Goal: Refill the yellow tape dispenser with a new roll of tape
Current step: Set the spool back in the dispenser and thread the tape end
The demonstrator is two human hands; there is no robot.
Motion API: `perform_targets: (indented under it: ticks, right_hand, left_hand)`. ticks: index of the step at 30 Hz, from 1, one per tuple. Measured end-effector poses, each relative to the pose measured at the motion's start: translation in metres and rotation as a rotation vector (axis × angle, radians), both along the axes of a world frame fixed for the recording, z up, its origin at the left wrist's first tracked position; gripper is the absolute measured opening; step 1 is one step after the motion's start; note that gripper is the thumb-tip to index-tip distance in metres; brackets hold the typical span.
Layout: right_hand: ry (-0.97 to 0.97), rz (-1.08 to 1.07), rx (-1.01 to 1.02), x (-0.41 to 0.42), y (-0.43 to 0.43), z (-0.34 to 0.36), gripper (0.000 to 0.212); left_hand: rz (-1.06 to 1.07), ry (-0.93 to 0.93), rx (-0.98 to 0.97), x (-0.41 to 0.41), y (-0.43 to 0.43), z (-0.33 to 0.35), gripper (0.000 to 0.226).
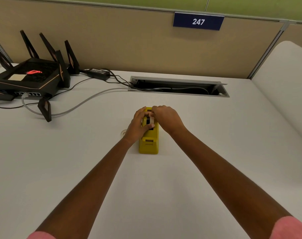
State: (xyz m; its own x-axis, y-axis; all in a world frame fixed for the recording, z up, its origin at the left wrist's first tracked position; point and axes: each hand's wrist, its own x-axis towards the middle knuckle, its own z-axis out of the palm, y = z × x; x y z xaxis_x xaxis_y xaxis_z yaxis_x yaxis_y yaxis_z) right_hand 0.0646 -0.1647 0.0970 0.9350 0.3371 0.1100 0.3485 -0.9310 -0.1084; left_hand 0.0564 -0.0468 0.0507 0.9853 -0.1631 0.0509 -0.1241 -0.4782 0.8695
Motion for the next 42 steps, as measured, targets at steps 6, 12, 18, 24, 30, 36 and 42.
perform_targets:
  ticks: [6,12,18,24,30,36,42]
  right_hand:
    - [-0.013,0.053,-0.066,-0.005,-0.002,0.001,0.028]
    - [-0.017,0.084,-0.098,-0.005,-0.002,0.000,0.035]
    - [-0.062,0.146,-0.143,-0.003,-0.002,-0.002,0.028]
    - [-0.061,-0.030,0.038,-0.007,0.009,-0.001,0.027]
    - [-0.036,-0.044,-0.002,-0.011,0.020,0.000,0.019]
    - [0.010,-0.093,0.048,-0.010,0.020,0.005,0.017]
    - [0.066,-0.124,0.050,-0.004,0.014,0.004,0.021]
  left_hand:
    - [0.013,0.006,-0.010,0.000,-0.001,-0.001,0.061]
    - [0.020,-0.001,-0.025,-0.001,-0.001,-0.002,0.063]
    - [0.020,-0.004,-0.020,0.001,-0.001,-0.005,0.061]
    - [0.049,-0.027,-0.041,0.002,-0.002,-0.009,0.060]
    - [0.059,-0.038,-0.086,0.002,-0.002,-0.013,0.057]
    - [0.063,-0.045,-0.078,0.002,-0.003,-0.012,0.056]
    - [0.056,-0.040,-0.045,0.003,-0.002,-0.012,0.060]
